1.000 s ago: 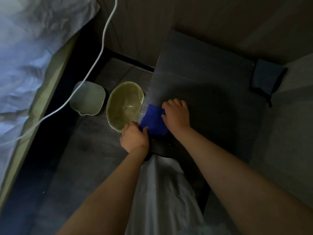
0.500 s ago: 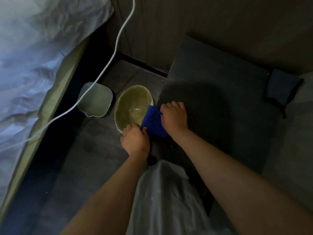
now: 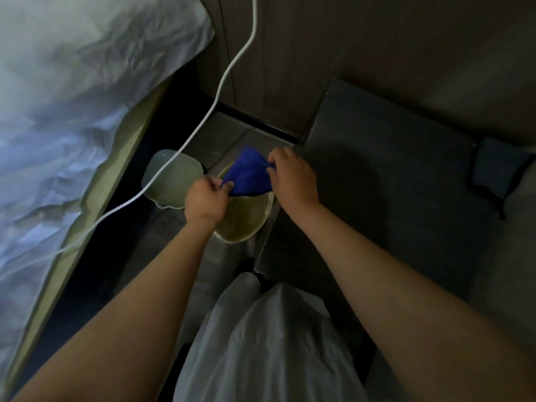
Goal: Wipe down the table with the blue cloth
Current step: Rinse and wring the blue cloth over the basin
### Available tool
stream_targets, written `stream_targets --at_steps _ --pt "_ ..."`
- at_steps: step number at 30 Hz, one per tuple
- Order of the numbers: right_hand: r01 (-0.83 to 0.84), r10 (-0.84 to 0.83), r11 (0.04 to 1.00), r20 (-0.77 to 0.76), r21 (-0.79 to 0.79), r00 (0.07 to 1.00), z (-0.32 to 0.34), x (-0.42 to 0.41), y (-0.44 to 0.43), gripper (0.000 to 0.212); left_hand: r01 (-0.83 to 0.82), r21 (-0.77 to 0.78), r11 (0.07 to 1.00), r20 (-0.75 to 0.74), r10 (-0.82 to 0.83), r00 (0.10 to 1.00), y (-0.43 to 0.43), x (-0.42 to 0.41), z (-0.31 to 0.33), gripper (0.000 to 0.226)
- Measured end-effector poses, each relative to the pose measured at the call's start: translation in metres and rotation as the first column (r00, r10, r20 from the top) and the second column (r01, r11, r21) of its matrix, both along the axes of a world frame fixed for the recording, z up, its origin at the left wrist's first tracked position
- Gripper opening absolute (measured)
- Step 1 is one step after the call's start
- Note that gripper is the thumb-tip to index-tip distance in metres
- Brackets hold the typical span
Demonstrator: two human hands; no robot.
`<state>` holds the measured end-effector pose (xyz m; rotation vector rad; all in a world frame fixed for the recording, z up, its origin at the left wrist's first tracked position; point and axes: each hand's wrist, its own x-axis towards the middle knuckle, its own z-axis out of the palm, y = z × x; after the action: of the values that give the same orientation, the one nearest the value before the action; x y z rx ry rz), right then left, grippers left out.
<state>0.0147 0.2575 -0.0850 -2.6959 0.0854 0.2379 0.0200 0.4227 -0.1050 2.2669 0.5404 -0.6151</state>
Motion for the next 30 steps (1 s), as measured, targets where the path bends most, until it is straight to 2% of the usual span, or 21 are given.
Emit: stream_targets --at_steps 3,6,10,13,15,17,21,25,30 --pt "0.030 -0.027 0.999 -0.095 0.036 0.995 0.002 0.002 -0.002 0.018 -0.063 -0.080 0.995 -0.042 0.060 0.997 0.001 0.004 0.004 0.018" --pt "0.089 -0.079 0.991 -0.106 0.097 0.991 0.003 0.008 -0.001 0.014 -0.117 -0.151 0.982 -0.077 0.106 0.991 -0.004 0.011 0.009 0.022" --pt "0.130 -0.117 0.976 -0.084 0.176 0.990 0.008 0.010 -0.004 0.011 -0.076 -0.188 0.979 -0.277 0.021 0.961 -0.005 0.016 0.016 0.018" --pt "0.144 -0.134 0.970 -0.065 0.198 0.989 0.008 0.007 -0.009 0.010 -0.119 -0.224 0.967 -0.265 0.057 0.963 -0.007 0.016 0.019 0.019" --pt "0.163 -0.146 0.967 -0.097 0.196 0.984 0.008 0.002 -0.011 0.012 -0.148 -0.238 0.960 -0.284 0.077 0.956 -0.008 0.011 0.022 0.025" --pt "0.221 -0.197 0.946 -0.119 0.237 0.973 0.012 -0.002 -0.014 0.017 -0.178 -0.277 0.944 -0.260 0.105 0.960 -0.011 0.007 0.023 0.018" --pt "0.259 -0.216 0.924 -0.174 0.283 0.961 0.027 -0.005 -0.026 0.024 -0.186 -0.330 0.926 -0.214 0.119 0.970 -0.015 -0.007 0.027 0.021" --pt "0.230 -0.131 0.933 -0.333 0.277 0.934 0.046 -0.009 -0.051 0.025 -0.168 -0.396 0.903 -0.242 0.073 0.967 -0.024 -0.032 0.033 0.021" --pt "0.213 -0.040 0.955 -0.622 0.207 0.782 0.069 -0.022 -0.092 0.024 -0.133 -0.468 0.873 -0.316 -0.025 0.948 -0.052 -0.065 0.031 0.023"
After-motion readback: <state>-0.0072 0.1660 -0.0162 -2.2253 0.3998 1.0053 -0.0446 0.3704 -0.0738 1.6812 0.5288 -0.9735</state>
